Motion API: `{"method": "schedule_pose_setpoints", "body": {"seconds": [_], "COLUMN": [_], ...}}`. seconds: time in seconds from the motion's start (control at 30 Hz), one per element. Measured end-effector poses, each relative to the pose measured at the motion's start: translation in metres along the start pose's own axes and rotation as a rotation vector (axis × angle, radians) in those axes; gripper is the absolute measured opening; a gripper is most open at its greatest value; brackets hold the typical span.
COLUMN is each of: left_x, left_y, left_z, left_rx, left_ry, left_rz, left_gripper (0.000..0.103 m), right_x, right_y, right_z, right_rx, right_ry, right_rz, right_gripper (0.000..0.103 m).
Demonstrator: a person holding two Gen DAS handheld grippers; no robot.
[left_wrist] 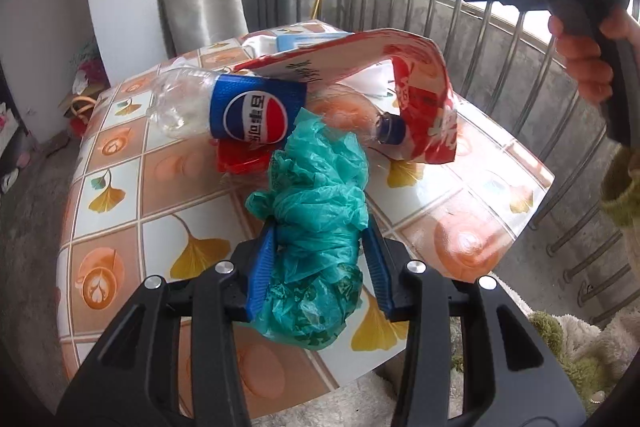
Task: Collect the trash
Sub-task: 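Grasp the white tissue with the right tool while the left tool holds the green bag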
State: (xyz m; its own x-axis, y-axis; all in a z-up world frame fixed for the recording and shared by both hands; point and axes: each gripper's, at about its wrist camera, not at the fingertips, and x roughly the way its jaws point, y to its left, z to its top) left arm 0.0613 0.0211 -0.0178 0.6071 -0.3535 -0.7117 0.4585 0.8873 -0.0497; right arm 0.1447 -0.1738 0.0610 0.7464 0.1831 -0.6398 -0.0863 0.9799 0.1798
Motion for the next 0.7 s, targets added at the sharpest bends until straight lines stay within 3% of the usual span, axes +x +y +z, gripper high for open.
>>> {"method": "schedule_pose_setpoints", "body": {"seconds": [0.13, 0.3, 0.63, 0.7], "left_x": [-0.003, -0.005, -0.002, -0.001], "left_y": [0.009, 0.018, 0.029, 0.030], "left_z": [-0.003, -0.007, -0.009, -0.008], "left_rx": [-0.039, -0.087, -0.128, -0.130], "left_ry": [-0.002, -0.007, 0.003, 0.003], "left_rz": [-0.016, -0.047, -0.085, -0.091], "left_gripper": [0.040, 0.040, 0.040, 0.040], "right_x": [0.033, 0.096, 0.206, 0.218], "right_y": [0.025, 0.054, 0.072, 0.069], "right_z": [0.032, 0.062, 0.071, 0.069], "right_rx": [-0.119, -0.240, -0.313, -0.311], "right_ry": [0.067, 0.218, 0.452, 0.478], "right_rz": [0.051, 0.119, 0.071, 0.055], "right_gripper": [0.072, 0.063, 0.047, 0.038]}}
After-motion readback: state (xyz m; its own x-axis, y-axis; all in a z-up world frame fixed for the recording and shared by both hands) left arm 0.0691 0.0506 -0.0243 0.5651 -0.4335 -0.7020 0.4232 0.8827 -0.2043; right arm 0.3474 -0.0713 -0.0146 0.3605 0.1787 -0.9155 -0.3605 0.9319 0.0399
